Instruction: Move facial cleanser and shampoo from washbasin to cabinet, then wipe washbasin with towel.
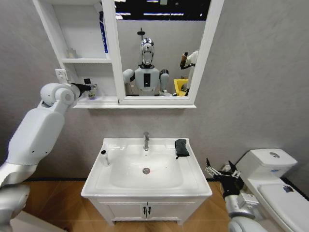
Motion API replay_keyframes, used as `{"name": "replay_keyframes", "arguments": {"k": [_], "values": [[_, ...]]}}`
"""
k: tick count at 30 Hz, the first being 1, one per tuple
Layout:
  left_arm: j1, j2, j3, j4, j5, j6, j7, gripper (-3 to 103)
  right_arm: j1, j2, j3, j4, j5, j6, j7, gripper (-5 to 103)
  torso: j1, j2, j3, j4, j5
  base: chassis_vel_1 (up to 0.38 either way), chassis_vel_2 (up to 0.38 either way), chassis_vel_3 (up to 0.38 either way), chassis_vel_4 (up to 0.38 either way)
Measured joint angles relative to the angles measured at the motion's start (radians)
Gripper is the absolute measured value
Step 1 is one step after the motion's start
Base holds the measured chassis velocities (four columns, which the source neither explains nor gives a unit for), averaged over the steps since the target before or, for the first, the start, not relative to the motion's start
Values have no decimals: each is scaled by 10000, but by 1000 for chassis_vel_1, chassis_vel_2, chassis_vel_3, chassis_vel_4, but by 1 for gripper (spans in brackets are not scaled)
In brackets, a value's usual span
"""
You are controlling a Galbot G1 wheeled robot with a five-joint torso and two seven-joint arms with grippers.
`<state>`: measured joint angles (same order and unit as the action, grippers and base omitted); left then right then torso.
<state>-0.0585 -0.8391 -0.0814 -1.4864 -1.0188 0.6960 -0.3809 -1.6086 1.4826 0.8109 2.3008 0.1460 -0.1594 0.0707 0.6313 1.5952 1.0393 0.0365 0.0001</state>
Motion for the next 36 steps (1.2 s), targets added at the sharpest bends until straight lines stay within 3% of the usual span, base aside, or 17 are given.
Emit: {"name": "replay_keyframes", "arguments": {"k": [8, 11, 12, 15, 16, 18, 19, 21, 22, 24, 25, 26, 29, 30, 33, 36], "values": [[587, 144, -543, -697, -69, -241, -201, 100, 39, 4, -80, 46, -30, -85, 39, 100, 1, 0, 0, -2, 0, 0, 0, 0, 0], [1689, 718, -1300, -2153, -209, -146, -405, 100, 33, 1, -58, 57, -39, -88, 64, 100, 0, -1, 0, 2, -2, 0, 0, 0, 0], [1689, 718, -1300, -2153, -209, -146, -405, 100, 33, 1, -58, 57, -39, -88, 64, 100, 0, -1, 0, 2, -2, 0, 0, 0, 0], [3233, 1300, -2248, -4075, -227, -156, -748, 100, 46, 73, -137, 7, -154, -164, 141, 100, -3, 1, -3, 5, 3, 0, 0, 0, 0], [3233, 1300, -2248, -4075, -227, -156, -748, 100, 46, 73, -137, 7, -154, -164, 141, 100, -3, 1, -3, 5, 3, 0, 0, 0, 0], [4716, 1412, -2949, -5101, 55, -384, -1014, 100, 54, 150, -231, -32, -227, -186, 149, 100, -5, 2, -3, 3, 2, 0, 0, 0, 0], [4716, 1412, -2949, -5101, 55, -384, -1014, 100, 54, 150, -231, -32, -227, -186, 149, 100, -5, 2, -3, 3, 2, 0, 0, 0, 0], [6577, 1088, -3433, -5791, 1027, -752, -1066, 100, 39, 251, -289, -33, -260, -186, 148, 100, -4, 1, -2, 1, 0, 0, 0, 0, 0], [6577, 1088, -3433, -5791, 1027, -752, -1066, 100, 39, 251, -289, -33, -260, -186, 148, 100, -4, 1, -2, 1, 0, 0, 0, 0, 0], [8538, 130, -3967, -6170, 2339, -1124, -634, 100, -50, 252, -218, -1, -254, -130, 116, 100, -3, 1, -2, 0, -2, 0, 0, 0, 0], [9345, -329, -4066, -6166, 3045, -1592, -378, 100, -113, 229, -145, 21, -217, -90, 96, 100, -2, 1, -1, 0, -2, 0, 0, 0, 0], [9345, -329, -4066, -6166, 3045, -1592, -378, 100, -113, 229, -145, 21, -217, -90, 96, 100, -2, 1, -1, 0, -2, 0, 0, 0, 0], [10937, -1464, -4172, -5658, 5100, -3132, 551, 100, -247, 190, -31, 84, -91, -37, 76, 100, -3, 1, -2, -1, 0, 0, 0, 0, 0], [10937, -1464, -4172, -5658, 5100, -3132, 551, 100, -247, 190, -31, 84, -91, -37, 76, 100, -3, 1, -2, -1, 0, 0, 0, 0, 0], [12105, -2576, -4178, -5092, 6174, -4001, 1328, 100, -320, 244, -31, 98, -80, 68, 76, 100, -2, 1, -1, 2, 1, 0, 0, 0, 0], [12267, -2804, -4124, -4911, 6477, -4167, 1468, 100, -339, 263, -50, 90, -96, 137, 76, 100, -3, 1, -1, 2, 1, 0, 0, 0, 0]]}}
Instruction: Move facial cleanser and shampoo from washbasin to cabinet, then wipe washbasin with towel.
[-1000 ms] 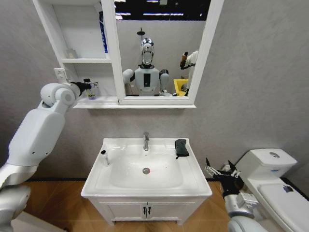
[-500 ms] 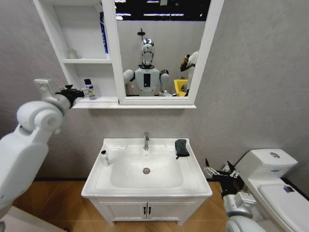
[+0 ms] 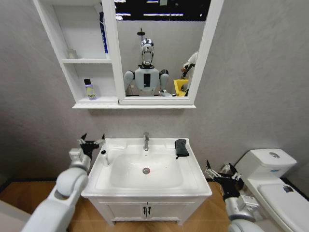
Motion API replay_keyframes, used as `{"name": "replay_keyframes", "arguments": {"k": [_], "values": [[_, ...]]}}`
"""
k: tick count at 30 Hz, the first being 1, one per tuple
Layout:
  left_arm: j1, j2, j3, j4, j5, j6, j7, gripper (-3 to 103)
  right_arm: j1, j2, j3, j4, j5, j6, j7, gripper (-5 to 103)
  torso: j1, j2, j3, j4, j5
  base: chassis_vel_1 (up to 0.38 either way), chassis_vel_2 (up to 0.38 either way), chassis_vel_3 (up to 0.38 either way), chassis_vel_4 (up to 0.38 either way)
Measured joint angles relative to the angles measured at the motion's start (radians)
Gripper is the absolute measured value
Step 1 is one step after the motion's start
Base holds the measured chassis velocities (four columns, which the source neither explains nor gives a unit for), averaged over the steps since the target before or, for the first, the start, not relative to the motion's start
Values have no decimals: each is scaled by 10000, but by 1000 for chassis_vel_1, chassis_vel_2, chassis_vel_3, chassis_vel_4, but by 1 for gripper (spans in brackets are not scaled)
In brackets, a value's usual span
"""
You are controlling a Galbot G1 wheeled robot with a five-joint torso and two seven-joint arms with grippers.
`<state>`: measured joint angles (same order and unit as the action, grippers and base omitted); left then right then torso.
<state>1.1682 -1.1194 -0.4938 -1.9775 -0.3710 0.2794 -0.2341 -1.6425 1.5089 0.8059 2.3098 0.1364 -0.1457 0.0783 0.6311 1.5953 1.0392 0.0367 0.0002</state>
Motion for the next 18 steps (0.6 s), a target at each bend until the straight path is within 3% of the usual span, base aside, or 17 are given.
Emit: {"name": "replay_keyframes", "arguments": {"k": [2, 8, 18], "values": [[143, -488, 76, 621, 906, -459, 391, 100, -57, 20, -38, -79, -76, 162, 3, 100, 1, 0, 0, -1, 1, 0, 0, 0, 0], [-56, -983, 350, 1817, 1306, -882, 677, 100, -107, 29, -56, -202, -100, 368, 2, 100, 2, 0, 0, -3, 0, 0, 0, 0, 0], [-652, -1424, 458, 3390, 1630, -1050, 764, 100, -12, 68, -64, -133, -29, 360, 2, 100, 3, -2, 1, -1, -2, 0, 0, 0, 0]]}}
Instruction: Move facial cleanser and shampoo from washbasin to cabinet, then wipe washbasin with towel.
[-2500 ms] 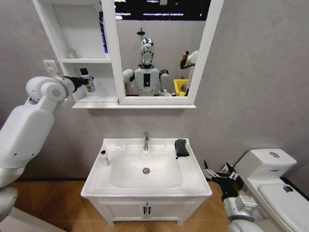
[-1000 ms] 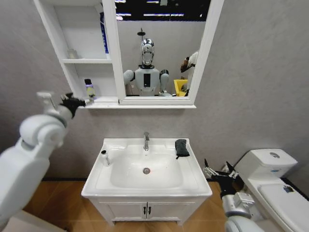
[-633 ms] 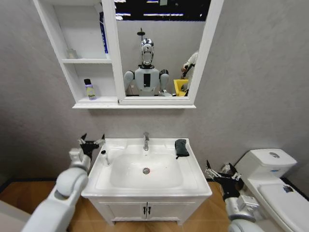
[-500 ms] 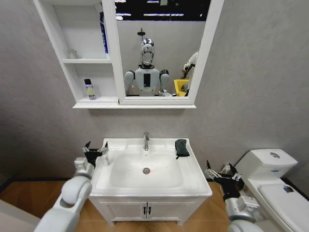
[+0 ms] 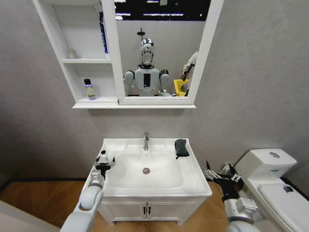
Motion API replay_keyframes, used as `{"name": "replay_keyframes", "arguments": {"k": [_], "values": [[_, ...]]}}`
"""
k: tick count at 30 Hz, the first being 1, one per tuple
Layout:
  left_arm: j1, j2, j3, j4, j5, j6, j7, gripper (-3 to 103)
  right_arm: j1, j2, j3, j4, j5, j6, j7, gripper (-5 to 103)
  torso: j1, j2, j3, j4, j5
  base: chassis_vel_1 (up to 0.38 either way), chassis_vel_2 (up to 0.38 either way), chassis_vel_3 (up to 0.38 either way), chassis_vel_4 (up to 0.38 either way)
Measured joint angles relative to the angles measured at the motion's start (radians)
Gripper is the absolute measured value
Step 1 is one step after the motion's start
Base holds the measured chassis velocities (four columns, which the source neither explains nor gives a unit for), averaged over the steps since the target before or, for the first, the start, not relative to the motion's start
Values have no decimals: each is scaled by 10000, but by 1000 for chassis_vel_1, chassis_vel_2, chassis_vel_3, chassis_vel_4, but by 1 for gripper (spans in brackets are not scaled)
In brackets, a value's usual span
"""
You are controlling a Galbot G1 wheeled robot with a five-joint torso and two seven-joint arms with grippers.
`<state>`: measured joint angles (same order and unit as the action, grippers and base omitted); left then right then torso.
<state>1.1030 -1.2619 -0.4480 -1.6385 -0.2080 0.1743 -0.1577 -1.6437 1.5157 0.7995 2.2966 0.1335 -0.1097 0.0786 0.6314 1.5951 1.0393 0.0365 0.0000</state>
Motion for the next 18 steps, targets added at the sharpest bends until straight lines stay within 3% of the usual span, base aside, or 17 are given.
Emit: {"name": "replay_keyframes", "arguments": {"k": [13, 18], "values": [[-498, -60, 78, 702, -86, -2, -153, 101, -177, 95, 35, -48, 24, 201, 0, 100, -1, 0, 0, 0, 0, 0, 0, 0, 0], [-628, -122, 51, 913, -176, -1, -267, 97, -276, 134, 56, -95, 21, 326, -1, 100, 0, 0, 0, 0, 0, 0, 0, 0, 0]]}}
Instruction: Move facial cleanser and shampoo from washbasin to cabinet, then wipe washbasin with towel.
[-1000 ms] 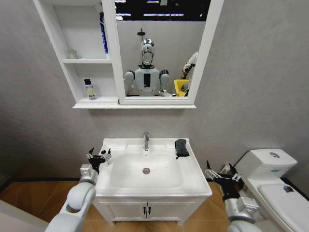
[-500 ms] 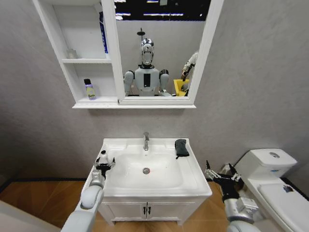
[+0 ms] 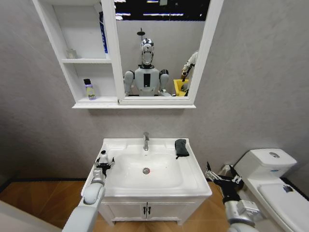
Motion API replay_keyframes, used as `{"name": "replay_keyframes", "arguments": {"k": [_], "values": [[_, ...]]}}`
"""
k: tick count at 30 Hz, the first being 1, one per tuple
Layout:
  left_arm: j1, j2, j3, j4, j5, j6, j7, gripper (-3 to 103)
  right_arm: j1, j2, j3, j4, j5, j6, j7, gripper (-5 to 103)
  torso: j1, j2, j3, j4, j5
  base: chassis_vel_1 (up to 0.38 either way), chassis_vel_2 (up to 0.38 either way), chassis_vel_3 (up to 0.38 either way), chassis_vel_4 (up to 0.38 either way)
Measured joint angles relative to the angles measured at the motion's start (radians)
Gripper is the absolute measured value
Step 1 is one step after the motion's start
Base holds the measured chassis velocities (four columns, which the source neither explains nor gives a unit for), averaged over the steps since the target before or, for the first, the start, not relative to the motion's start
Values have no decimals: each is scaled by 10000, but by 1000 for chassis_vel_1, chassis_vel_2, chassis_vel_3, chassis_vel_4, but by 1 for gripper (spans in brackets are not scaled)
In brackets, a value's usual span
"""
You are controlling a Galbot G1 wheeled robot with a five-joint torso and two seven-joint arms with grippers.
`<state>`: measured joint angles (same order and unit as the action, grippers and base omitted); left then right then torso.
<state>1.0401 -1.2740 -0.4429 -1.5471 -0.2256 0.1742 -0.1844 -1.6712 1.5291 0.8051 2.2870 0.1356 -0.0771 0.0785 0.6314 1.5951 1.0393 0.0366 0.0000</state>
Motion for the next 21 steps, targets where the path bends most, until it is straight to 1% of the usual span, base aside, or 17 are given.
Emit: {"name": "replay_keyframes", "arguments": {"k": [1, 2, 3, 4, 5, 7, 9, 11, 12, 16, 18, 20, 21], "values": [[0, 0, 0, 0, 0, 0, 0, 97, 0, 0, 0, 0, 0, 0, 0, 100, 0, 0, 0, 0, 0, 0, 0, 0, 0], [-14, -6, 0, 7, -11, 0, -11, 92, -11, 2, 3, -4, -2, 12, 1, 100, 0, -1, 0, 0, 0, 0, 0, 0, 0], [-29, -12, 0, 8, -31, 0, -22, 92, -15, 6, 6, -7, -2, 18, 1, 100, 0, 0, 0, 0, 0, 0, 0, 0, 0], [-45, -12, 4, -5, -55, -8, -16, 81, -17, 6, 16, -18, -2, 27, 9, 100, 0, 0, 0, 0, 0, 0, 0, 0, 0], [-45, -12, 4, -5, -55, -8, -16, 81, -17, 6, 16, -18, -2, 27, 9, 100, 0, 0, 0, 0, 0, 0, 0, 0, 0], [-46, 11, 19, -78, -92, -13, 6, 70, -24, -1, 19, -25, -2, 36, 18, 100, 0, 0, 0, 0, 0, 0, 0, 0, 0], [-42, 21, 18, -90, -104, -13, 7, 70, -24, -5, 17, -18, 0, 36, 24, 100, 0, 0, 0, 0, 0, 0, 0, 0, 0], [-2, 61, -4, -145, -123, -13, 9, 59, 30, -27, 8, 2, 8, 34, 107, 100, 0, 0, 0, 0, 0, 0, 0, 0, 0], [-2, 61, -4, -145, -123, -13, 9, 59, 30, -27, 8, 2, 8, 34, 107, 100, 0, 0, 0, 0, 0, 0, 0, 0, 0], [143, 123, -25, -422, -150, 71, -48, 38, 214, -64, -41, -27, 16, 29, 258, 100, 0, 0, 0, 0, 0, 0, 0, 0, 0], [188, 136, -31, -524, -156, 108, -112, 38, 233, -73, -56, -27, 16, 29, 276, 100, 0, 0, 0, 0, -1, 0, 0, 0, 0], [351, 239, -33, -1015, -219, 263, -352, 32, 270, -116, -82, -5, 17, -9, 309, 100, 0, 0, 0, 0, -2, 0, 0, 0, 0], [351, 239, -33, -1015, -219, 263, -352, 32, 270, -116, -82, -5, 17, -9, 309, 100, 0, 0, 0, 0, -2, 0, 0, 0, 0]]}}
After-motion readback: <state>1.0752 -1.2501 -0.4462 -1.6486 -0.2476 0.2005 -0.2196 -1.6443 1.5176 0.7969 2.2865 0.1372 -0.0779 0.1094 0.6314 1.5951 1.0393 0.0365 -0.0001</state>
